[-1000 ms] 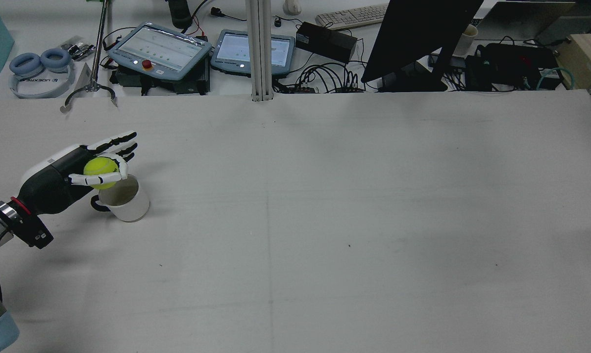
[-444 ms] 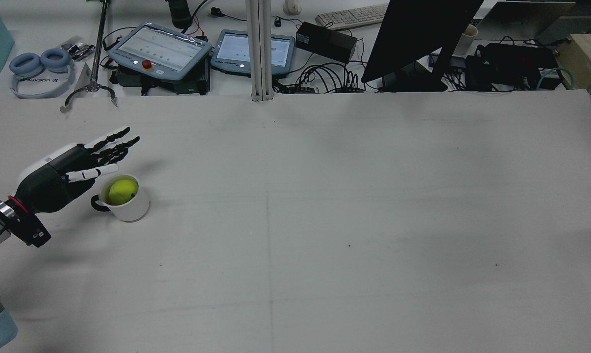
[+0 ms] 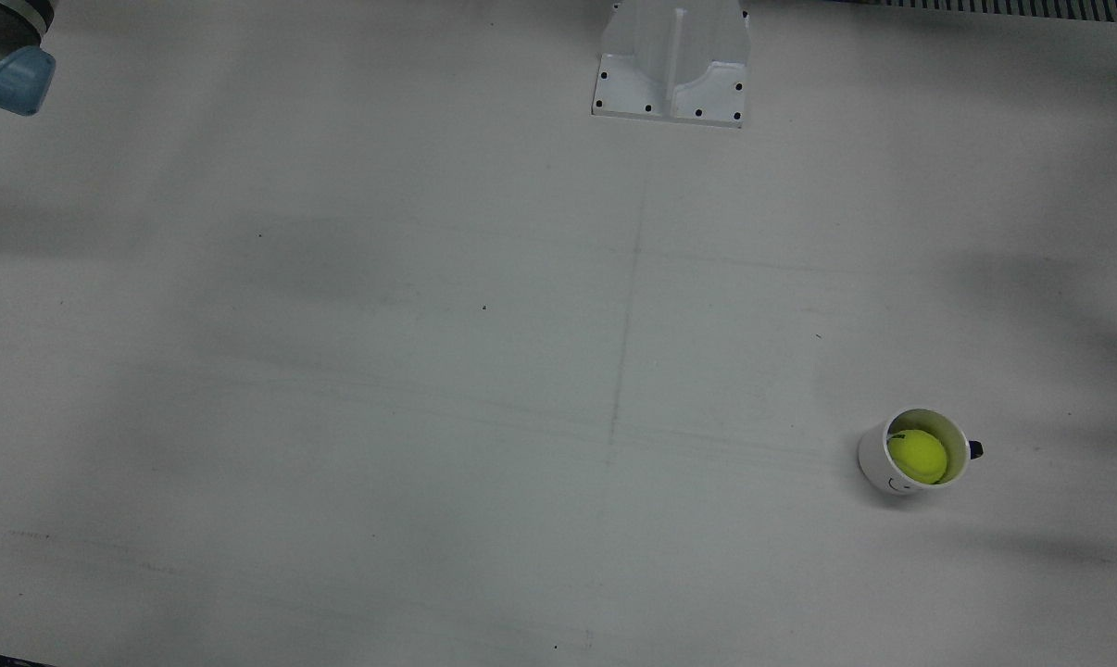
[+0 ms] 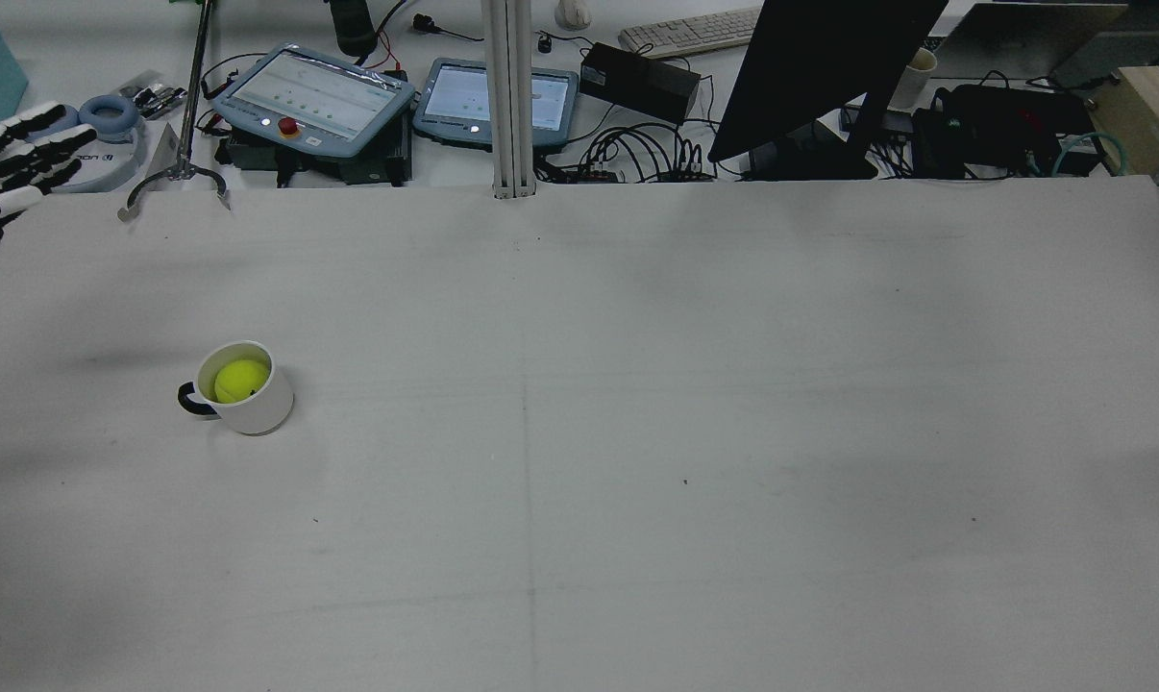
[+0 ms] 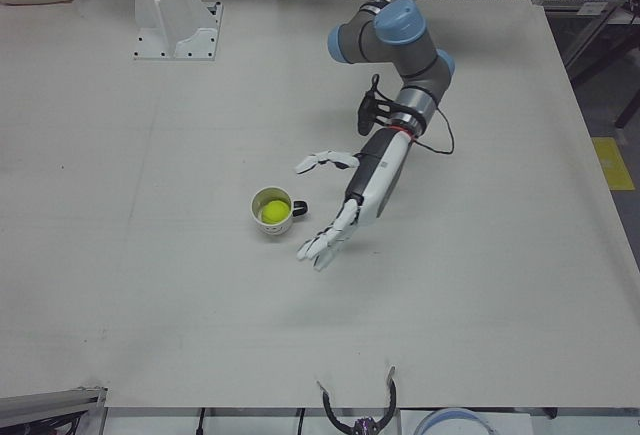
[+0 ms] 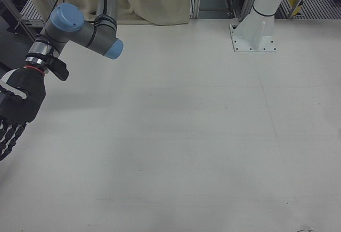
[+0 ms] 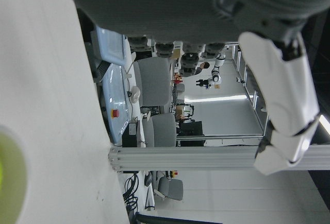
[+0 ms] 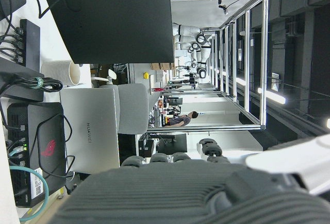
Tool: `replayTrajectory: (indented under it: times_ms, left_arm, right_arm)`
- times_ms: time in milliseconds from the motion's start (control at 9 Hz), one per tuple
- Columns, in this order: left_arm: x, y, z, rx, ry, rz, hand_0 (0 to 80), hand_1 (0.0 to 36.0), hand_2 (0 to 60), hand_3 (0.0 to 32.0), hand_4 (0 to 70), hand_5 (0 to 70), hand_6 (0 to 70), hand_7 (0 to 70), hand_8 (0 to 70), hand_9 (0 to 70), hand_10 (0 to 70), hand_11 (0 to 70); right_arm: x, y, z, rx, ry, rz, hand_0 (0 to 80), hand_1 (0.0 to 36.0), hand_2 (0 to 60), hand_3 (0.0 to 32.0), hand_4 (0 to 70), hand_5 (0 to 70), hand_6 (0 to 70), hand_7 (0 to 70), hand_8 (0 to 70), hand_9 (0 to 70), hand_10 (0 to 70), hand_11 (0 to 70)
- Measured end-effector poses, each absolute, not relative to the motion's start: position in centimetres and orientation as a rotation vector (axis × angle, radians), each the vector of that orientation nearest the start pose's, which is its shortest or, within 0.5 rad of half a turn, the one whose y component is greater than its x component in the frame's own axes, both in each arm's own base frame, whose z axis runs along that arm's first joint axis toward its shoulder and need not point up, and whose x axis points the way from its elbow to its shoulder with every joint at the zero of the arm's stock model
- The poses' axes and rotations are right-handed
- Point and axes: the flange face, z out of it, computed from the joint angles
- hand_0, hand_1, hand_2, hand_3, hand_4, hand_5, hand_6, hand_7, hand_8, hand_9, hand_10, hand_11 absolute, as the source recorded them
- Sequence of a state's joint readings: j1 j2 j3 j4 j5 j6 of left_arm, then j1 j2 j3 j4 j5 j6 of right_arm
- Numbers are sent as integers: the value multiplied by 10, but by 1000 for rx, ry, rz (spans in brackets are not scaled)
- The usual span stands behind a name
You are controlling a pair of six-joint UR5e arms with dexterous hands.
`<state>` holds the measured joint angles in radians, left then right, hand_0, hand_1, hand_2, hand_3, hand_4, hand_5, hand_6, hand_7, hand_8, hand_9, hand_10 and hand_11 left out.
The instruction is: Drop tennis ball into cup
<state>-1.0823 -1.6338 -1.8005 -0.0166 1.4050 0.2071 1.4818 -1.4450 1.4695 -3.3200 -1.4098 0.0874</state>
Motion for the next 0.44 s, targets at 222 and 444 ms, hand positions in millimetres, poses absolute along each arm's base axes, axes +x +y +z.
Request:
replayTrajectory:
  times_ms: [222,444]
  left_arm:
    - [23,-525,559,-21,2352,-1733,460,127,235,0,143,99,332,101,102,64,83,131]
    - [-25,-503,583,59,2344,-1784,463,131,232,0,172,92,298,141,99,78,94,146]
  right_arm:
    - [102,-538,688,-11,1982,-2302,0,0,0,0,0,0,0,0,0,0,0,0]
    - [102,-539,688,-11,1982,-2302,0,0,0,0,0,0,0,0,0,0,0,0]
